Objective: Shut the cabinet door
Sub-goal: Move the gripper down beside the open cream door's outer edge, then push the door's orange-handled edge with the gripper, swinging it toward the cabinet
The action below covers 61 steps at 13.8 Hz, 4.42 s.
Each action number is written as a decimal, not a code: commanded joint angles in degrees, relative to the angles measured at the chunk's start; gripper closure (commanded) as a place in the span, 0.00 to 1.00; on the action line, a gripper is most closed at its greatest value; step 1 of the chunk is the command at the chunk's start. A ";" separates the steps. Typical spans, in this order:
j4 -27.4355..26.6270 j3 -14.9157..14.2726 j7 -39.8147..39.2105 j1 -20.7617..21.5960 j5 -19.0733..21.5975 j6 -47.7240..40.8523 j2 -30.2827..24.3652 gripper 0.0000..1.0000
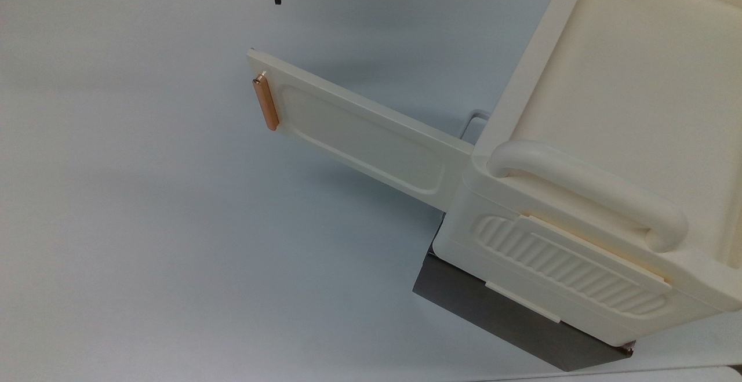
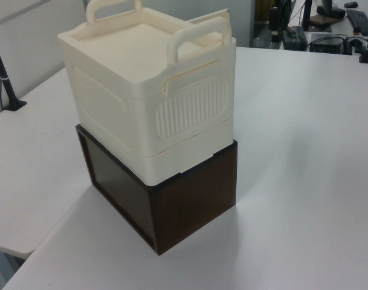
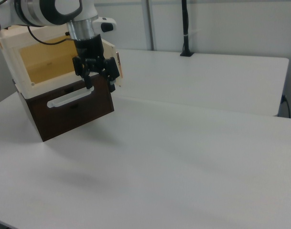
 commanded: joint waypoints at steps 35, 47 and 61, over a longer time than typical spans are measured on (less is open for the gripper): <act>4.46 0.45 7.82 -1.03 4.88 28.13 0.17 1.00; 5.16 1.15 16.18 3.45 5.14 37.67 4.93 1.00; 8.68 1.24 -0.96 5.04 18.60 8.29 3.87 1.00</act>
